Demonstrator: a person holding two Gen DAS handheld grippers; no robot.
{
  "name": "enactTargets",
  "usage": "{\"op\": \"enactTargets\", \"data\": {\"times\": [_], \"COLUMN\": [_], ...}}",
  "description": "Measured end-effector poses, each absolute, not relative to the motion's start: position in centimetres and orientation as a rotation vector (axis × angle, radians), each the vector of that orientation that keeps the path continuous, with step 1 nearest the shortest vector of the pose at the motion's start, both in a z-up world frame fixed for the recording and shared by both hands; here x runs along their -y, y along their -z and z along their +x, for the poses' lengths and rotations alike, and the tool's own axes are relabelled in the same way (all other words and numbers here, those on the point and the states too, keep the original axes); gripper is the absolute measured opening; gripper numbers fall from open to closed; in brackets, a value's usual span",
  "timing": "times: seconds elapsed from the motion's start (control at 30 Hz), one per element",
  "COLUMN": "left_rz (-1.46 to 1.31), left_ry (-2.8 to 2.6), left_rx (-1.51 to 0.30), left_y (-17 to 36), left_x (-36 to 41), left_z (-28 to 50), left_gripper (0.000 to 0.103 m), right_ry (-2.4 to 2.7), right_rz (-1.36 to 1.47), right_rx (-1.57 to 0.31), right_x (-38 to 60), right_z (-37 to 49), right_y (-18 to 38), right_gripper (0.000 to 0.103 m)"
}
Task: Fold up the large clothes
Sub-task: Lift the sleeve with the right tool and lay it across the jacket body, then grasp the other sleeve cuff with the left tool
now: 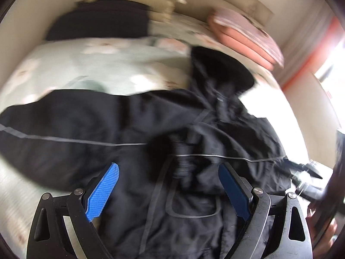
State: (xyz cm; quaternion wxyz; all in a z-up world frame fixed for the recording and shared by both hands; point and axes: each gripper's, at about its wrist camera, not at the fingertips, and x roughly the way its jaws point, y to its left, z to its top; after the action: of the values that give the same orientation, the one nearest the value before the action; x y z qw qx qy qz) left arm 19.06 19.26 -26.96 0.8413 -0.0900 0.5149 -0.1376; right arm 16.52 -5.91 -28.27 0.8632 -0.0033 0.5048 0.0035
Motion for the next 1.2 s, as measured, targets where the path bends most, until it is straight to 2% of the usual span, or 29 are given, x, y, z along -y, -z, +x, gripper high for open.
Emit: {"op": "enactTargets", "data": {"times": [0.1, 0.17, 0.2, 0.23, 0.27, 0.37, 0.4, 0.43, 0.7, 0.9, 1.0, 1.07, 1.13, 1.17, 1.2], "left_rz": [-0.202, -0.218, -0.229, -0.238, -0.246, -0.232, -0.229, -0.227, -0.307, -0.289, -0.264, -0.22, -0.175, -0.179, -0.187], "left_ry": [0.368, 0.388, 0.41, 0.42, 0.428, 0.417, 0.413, 0.405, 0.423, 0.439, 0.417, 0.386, 0.336, 0.333, 0.329], "left_rx": [-1.148, -1.186, -1.206, -1.229, -1.251, -1.257, -1.256, -1.251, -1.19, -1.133, -1.155, -1.207, -1.271, -1.282, -1.29], "left_y": [30.2, 32.1, 33.3, 34.1, 34.9, 36.1, 36.1, 36.1, 33.5, 30.8, 31.1, 32.4, 33.9, 34.4, 34.8], "left_x": [-16.4, -15.4, -14.9, -14.5, -14.3, -13.9, -13.9, -14.2, -17.1, -17.6, -18.2, -18.1, -17.9, -18.0, -18.1], "left_z": [21.2, 22.3, 22.9, 23.5, 24.0, 24.8, 25.0, 25.1, 25.3, 24.8, 25.0, 25.1, 25.1, 25.1, 25.0], "left_gripper": [0.094, 0.092, 0.084, 0.07, 0.062, 0.055, 0.04, 0.015, 0.008, 0.008, 0.009, 0.016, 0.035, 0.042, 0.055], "right_ry": [0.174, 0.203, 0.199, 0.194, 0.184, 0.166, 0.162, 0.161, 0.155, 0.149, 0.133, 0.134, 0.132, 0.133, 0.134], "right_rz": [0.013, 0.076, 0.101, 0.122, 0.145, 0.172, 0.174, 0.173, 0.16, 0.162, 0.145, 0.131, 0.129, 0.129, 0.132], "right_rx": [-1.051, -1.077, -1.089, -1.106, -1.129, -1.197, -1.213, -1.225, -1.24, -1.244, -1.246, -1.25, -1.249, -1.25, -1.25], "right_x": [12.3, 15.9, 17.0, 17.8, 18.1, 18.2, 17.8, 17.5, 16.8, 15.4, 14.9, 14.5, 14.4, 14.4, 14.5], "right_z": [16.7, 17.3, 17.3, 17.4, 17.6, 18.0, 18.1, 18.2, 19.0, 19.7, 20.2, 20.1, 20.2, 20.3, 20.3], "right_y": [29.0, 30.4, 31.5, 32.6, 33.9, 37.1, 37.9, 38.6, 38.7, 38.5, 39.2, 39.5, 39.6, 39.7, 39.7], "right_gripper": [0.05, 0.039, 0.037, 0.033, 0.028, 0.026, 0.026, 0.026, 0.026, 0.028, 0.028, 0.028, 0.028, 0.028, 0.028]}}
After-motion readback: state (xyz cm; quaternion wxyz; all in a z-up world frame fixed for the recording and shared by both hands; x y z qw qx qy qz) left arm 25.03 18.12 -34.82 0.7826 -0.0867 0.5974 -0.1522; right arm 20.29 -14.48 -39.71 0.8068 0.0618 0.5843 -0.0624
